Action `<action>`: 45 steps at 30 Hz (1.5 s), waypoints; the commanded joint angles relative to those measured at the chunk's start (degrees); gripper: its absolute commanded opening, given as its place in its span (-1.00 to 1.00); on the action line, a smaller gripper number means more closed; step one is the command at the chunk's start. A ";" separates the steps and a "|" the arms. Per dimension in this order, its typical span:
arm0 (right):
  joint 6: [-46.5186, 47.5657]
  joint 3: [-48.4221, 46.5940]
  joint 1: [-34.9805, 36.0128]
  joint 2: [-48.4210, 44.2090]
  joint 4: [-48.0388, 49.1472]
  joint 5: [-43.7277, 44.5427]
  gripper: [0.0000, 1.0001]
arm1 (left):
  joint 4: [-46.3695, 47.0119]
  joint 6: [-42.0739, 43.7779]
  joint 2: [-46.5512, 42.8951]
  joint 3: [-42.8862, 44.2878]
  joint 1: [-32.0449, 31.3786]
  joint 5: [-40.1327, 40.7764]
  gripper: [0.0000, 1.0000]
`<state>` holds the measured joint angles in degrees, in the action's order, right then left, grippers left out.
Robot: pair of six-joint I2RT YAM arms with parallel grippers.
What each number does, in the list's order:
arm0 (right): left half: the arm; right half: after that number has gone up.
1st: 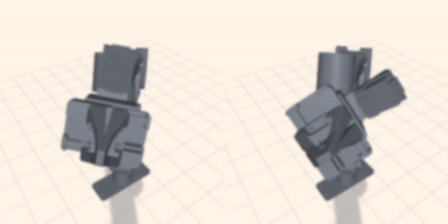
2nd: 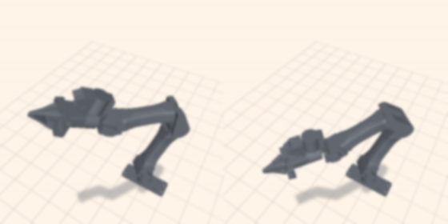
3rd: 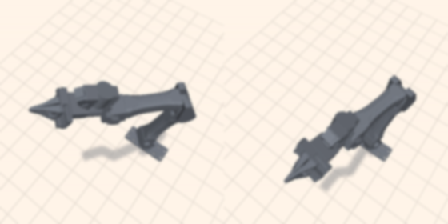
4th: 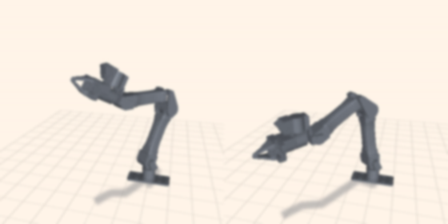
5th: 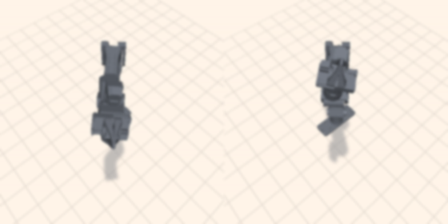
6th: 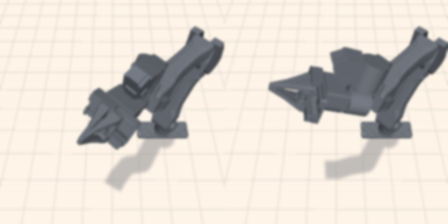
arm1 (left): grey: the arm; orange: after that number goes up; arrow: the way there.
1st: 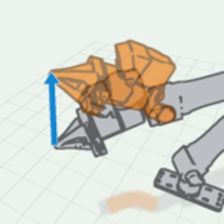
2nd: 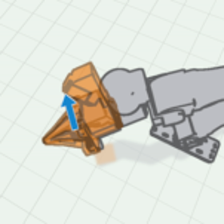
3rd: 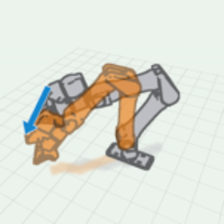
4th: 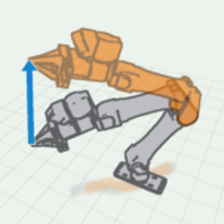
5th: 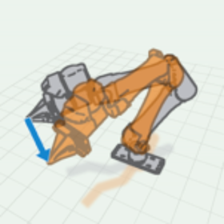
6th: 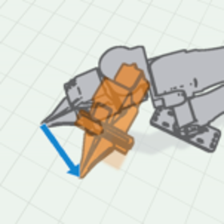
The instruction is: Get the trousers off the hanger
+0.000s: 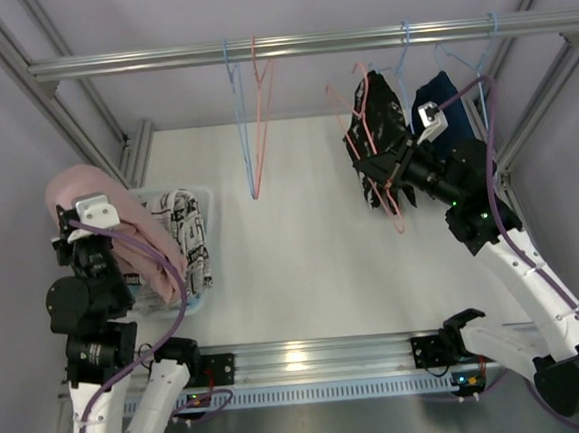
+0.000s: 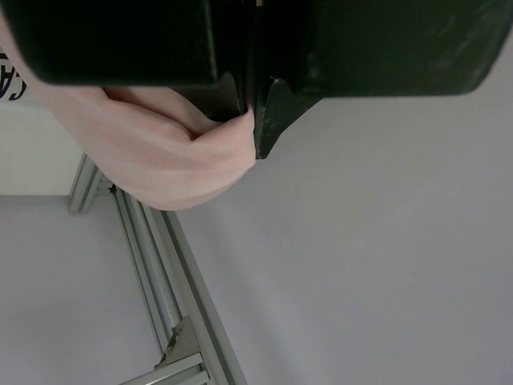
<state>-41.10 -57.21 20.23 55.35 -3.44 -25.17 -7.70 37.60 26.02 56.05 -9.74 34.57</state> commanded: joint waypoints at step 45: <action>7.17 -6.42 4.64 -1.47 -6.83 -0.33 -1.00 | -41.50 -26.70 20.11 10.02 1.65 -28.14 0.98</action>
<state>-37.12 -59.94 22.68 55.51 -7.81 -25.93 -42.57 14.02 44.40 58.96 -8.27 9.85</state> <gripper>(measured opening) 0.006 0.936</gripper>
